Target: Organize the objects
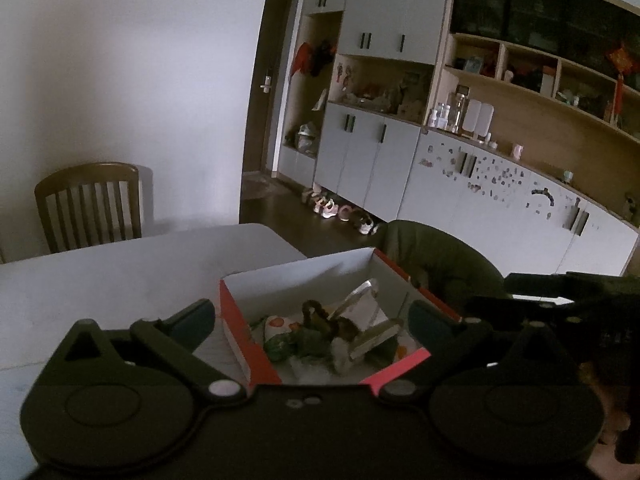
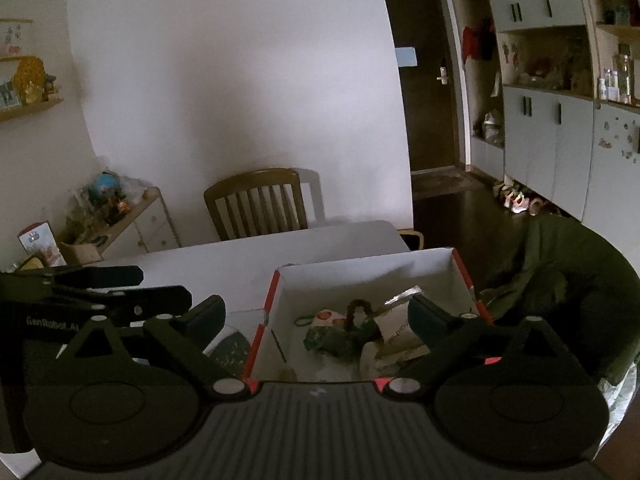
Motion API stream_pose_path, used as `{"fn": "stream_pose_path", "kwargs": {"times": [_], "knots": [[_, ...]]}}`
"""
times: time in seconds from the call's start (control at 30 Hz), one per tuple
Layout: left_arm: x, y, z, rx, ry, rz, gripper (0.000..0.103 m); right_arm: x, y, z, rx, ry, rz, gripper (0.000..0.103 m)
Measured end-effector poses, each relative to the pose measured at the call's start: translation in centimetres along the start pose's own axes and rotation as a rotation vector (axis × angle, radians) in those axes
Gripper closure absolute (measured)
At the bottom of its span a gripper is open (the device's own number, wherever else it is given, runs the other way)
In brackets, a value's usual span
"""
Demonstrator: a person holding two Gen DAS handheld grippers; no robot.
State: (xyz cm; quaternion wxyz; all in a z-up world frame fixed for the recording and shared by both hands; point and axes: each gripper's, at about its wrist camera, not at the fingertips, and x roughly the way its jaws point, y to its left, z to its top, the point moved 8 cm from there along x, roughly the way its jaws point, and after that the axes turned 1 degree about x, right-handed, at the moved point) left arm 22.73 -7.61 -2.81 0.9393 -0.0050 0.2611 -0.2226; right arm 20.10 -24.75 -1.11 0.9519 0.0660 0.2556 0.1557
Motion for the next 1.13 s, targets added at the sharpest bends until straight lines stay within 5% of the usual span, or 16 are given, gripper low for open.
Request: {"fn": "stream_pose_path", "kwargs": {"times": [1.13], "knots": [[-2.9,2.4,-2.7,-0.026,0.018,-0.019,0.0,-2.1,2.9,-2.7,0.079,0.005,-0.064,0.002]]}}
